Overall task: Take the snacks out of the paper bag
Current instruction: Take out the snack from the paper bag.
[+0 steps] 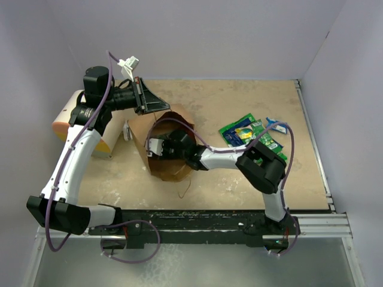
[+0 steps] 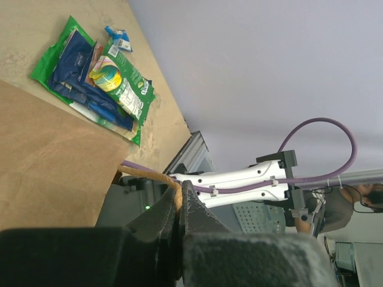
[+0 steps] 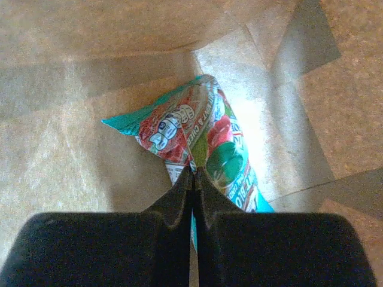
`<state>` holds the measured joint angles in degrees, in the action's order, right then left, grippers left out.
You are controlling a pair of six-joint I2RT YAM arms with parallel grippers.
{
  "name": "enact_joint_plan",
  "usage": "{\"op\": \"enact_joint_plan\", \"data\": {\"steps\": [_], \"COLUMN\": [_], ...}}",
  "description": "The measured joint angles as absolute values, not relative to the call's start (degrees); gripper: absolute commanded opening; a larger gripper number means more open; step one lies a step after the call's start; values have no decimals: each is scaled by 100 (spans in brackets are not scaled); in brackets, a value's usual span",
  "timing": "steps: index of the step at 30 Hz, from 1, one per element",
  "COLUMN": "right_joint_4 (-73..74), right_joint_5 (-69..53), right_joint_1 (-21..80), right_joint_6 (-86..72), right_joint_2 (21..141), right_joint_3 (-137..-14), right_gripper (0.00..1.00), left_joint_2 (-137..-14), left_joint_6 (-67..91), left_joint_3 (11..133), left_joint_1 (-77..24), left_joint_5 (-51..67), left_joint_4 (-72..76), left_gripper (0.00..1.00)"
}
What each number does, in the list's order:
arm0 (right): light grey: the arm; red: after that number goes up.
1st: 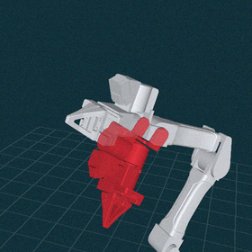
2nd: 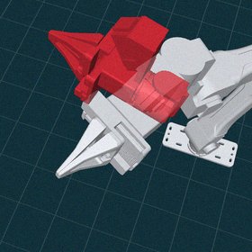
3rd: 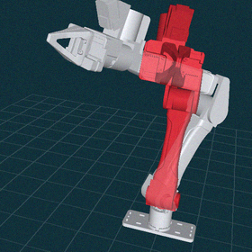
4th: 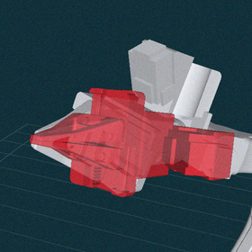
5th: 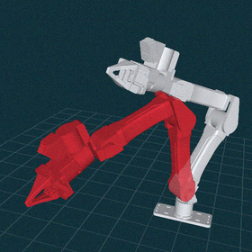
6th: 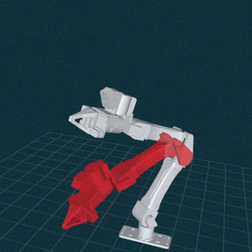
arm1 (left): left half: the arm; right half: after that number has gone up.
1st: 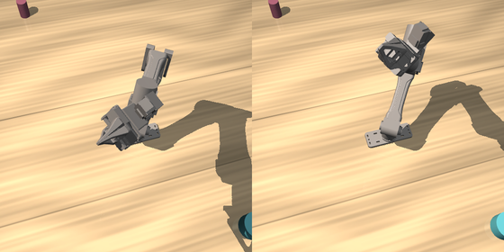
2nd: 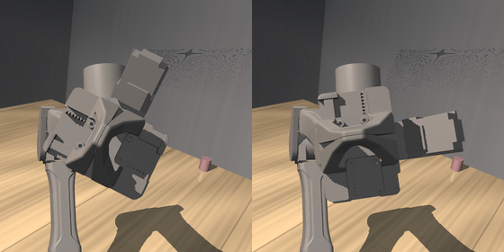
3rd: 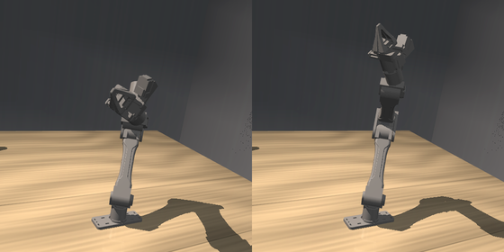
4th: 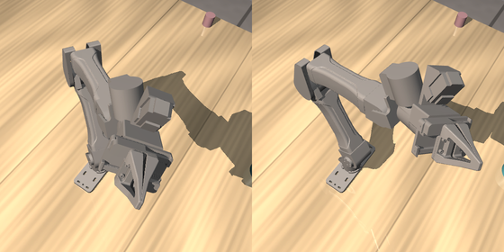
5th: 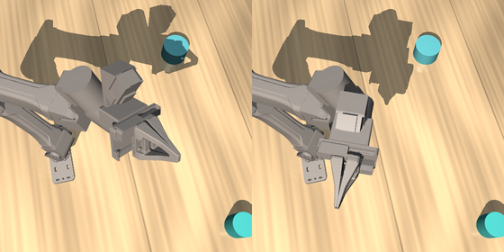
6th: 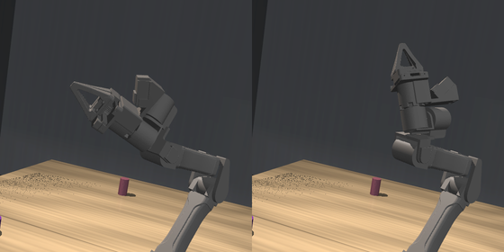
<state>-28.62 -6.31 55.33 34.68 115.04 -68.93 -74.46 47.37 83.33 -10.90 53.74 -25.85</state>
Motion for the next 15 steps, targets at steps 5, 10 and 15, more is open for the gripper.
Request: {"op": "enact_joint_plan", "data": {"steps": [5, 10, 15], "right_joint_4": [-2561, -2265, -2010], "right_joint_5": [-711, -871, -1155], "right_joint_1": [5531, 5520, 5520], "right_joint_6": [3487, 3444, 3074], "right_joint_2": [10753, 9872, 8971], "right_joint_3": [-6414, -5977, -5424], "right_gripper": [0, 0, 0], "left_joint_2": [-7446, -7446, -7467], "left_joint_6": [4731, 4689, 4687], "left_joint_3": [8333, 8333, 8333], "left_joint_1": [-1087, -1090, -1087], "left_joint_5": [5352, 5312, 5288], "left_joint_4": [-2604, -2655, -2692], "left_gripper": [0, 0, 0]}}
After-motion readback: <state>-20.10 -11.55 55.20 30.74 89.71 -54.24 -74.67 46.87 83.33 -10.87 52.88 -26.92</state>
